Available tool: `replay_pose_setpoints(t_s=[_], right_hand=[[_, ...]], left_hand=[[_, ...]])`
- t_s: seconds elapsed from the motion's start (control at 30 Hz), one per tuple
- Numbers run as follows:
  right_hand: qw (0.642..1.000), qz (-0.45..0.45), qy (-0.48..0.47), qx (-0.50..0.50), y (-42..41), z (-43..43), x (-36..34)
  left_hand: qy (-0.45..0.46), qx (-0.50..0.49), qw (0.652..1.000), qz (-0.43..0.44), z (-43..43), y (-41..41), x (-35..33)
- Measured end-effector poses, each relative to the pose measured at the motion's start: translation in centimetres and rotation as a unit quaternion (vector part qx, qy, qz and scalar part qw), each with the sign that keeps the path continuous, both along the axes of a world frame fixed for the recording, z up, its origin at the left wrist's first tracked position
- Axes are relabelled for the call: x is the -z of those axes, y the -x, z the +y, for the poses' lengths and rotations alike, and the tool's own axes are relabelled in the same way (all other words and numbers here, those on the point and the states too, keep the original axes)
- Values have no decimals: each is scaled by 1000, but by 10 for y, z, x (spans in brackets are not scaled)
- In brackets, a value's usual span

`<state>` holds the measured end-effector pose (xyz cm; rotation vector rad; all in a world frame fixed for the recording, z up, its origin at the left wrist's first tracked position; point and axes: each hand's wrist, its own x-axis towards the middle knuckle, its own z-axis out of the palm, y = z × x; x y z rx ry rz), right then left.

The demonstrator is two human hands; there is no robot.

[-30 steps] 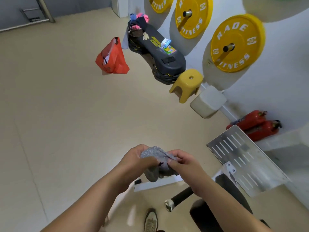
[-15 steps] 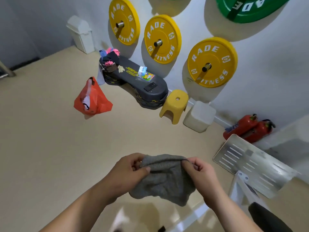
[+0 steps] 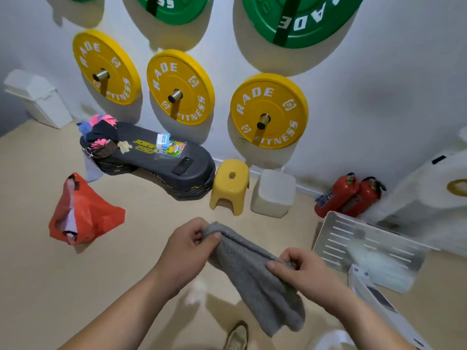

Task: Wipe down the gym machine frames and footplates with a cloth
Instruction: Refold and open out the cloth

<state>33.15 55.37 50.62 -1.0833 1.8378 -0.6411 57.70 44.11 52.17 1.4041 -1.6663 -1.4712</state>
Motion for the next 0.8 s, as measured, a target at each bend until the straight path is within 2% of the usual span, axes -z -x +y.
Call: replay_pose_setpoints(t_s=[0.1,0.33,0.43,0.57,0.73,0.8], right_hand=[[998,-3,-41,-40,36,-41,1],[999,22,-46,15,91,-155,1],[995,-14,-62,83,95,-205,19],[975,-112,-41,188,98,-281,52],[928,-127,-9,350,104,-381,123],[915,-132,-6,380,105,-414,154]], left_hand=[[5,-29,1000,5,-56,19,0],[34,-16,999,-36,-181,53,18],[35,-21,998,-39,-237,60,34],[40,-1,999,-28,-320,68,59],[38,68,992,-97,-440,91,122],[22,81,991,-104,-478,102,158]])
